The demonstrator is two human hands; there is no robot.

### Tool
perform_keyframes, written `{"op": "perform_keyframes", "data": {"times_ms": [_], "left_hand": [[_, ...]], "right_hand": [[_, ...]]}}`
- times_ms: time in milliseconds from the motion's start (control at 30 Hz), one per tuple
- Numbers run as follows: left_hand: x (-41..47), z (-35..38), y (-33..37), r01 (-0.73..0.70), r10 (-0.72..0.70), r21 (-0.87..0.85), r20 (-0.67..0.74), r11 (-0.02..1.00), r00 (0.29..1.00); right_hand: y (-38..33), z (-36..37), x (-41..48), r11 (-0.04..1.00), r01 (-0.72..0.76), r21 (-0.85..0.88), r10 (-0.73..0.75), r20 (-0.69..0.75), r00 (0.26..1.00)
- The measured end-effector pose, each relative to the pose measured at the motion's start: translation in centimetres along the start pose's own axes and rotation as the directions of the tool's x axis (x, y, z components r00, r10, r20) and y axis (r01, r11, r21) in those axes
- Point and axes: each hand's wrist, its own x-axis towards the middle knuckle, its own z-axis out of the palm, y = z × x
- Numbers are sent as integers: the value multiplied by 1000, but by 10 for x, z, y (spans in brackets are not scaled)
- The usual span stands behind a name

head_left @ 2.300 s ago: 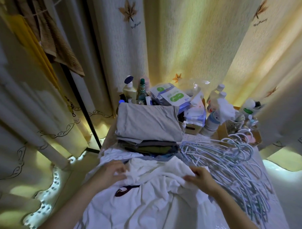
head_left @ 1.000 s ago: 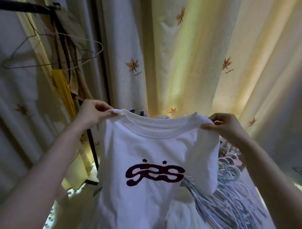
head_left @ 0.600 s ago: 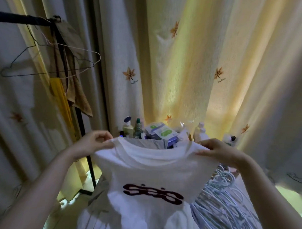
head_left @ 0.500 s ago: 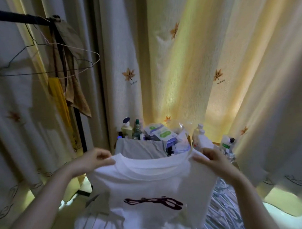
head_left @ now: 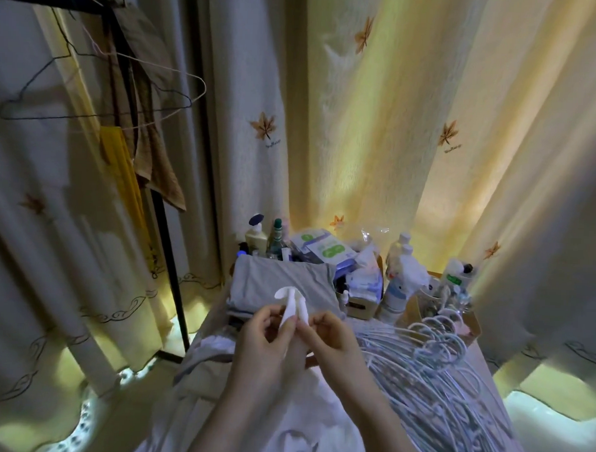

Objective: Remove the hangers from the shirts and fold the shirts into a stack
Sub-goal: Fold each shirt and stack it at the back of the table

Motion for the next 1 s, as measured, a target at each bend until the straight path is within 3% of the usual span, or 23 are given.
{"op": "perform_keyframes", "data": {"times_ms": [167,333,667,833,1000], "left_hand": [[-24,4,-10,-4,3,-37,-16,999,1000],[-37,2,-16,-103,97,54,105,993,990],[-44,2,-13,-209,199,120,92,970,976],[-45,-3,-11,-158,140,73,205,985,969],[-43,-8,-13,-205,162,150,257,967,953]], "right_hand": [[6,1,-16,988,-74,137,79,-30,996],[5,-7,-26,988,-37,150,40,-13,999],[1,-15,-34,969,-111,220,103,48,994],[6,-22,-34,931,-171,321,147,97,984],[11,-37,-27,987,-121,104,105,145,984]]}}
